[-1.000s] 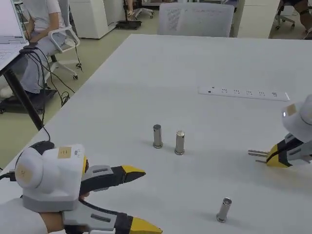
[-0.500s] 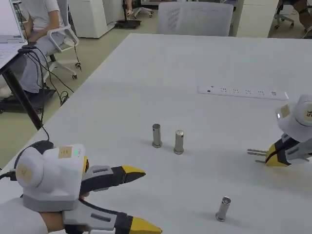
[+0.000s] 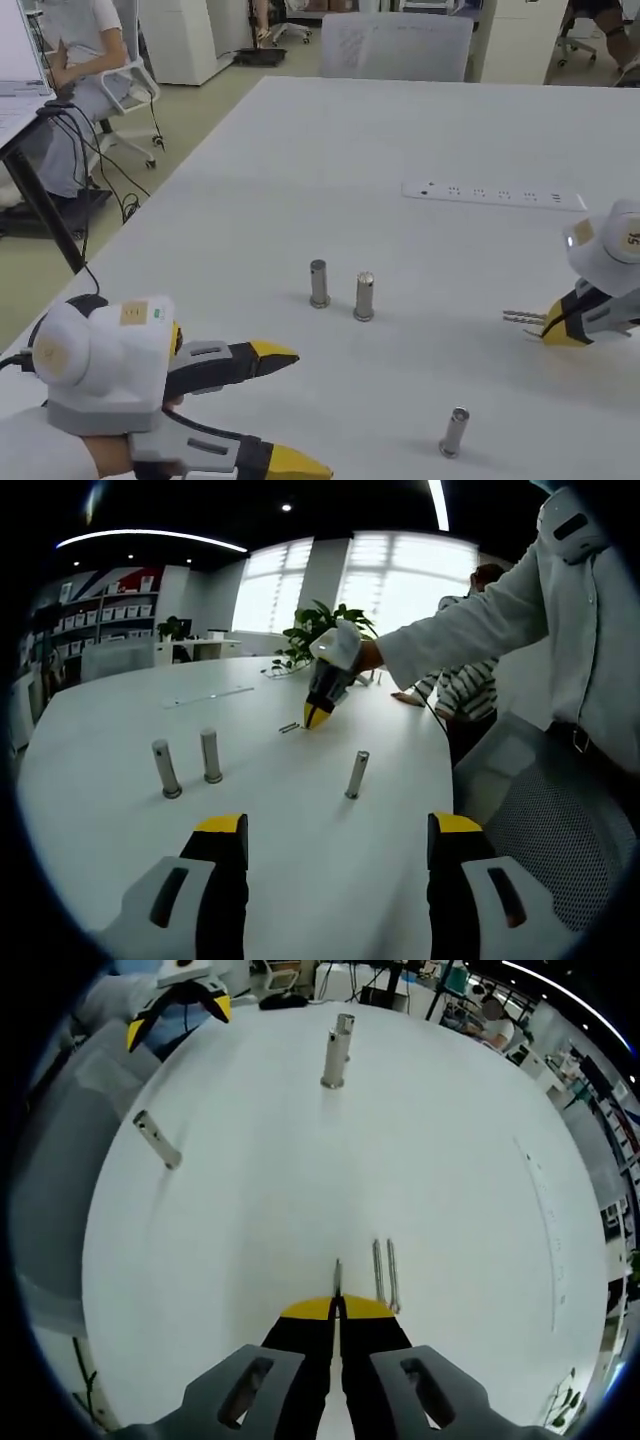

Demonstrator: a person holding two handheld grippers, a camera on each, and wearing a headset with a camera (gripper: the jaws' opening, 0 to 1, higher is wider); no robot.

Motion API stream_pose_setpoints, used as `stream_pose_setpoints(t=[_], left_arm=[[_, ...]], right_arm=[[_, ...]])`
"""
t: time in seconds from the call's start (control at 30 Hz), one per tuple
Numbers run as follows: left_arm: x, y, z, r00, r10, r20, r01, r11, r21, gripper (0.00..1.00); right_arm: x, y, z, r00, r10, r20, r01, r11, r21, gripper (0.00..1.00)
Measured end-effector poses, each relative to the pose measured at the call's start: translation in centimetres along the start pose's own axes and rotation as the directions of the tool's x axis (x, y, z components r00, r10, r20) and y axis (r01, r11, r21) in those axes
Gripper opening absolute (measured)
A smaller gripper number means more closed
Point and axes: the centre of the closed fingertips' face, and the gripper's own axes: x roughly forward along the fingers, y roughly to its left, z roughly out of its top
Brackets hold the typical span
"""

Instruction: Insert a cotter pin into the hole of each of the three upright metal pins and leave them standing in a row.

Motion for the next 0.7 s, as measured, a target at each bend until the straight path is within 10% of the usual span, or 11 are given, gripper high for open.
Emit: stream_pose_setpoints(t=[0.7], left_arm=[[0.6, -1.0, 1.3, 0.9997, -0.019, 0.012, 0.019, 0.999, 0.033, 0.70]], right_arm=[[-3.2, 3.6, 2.7, 0.9983, -0.047, 0.034, 0.047, 0.999, -0.015, 0.02]])
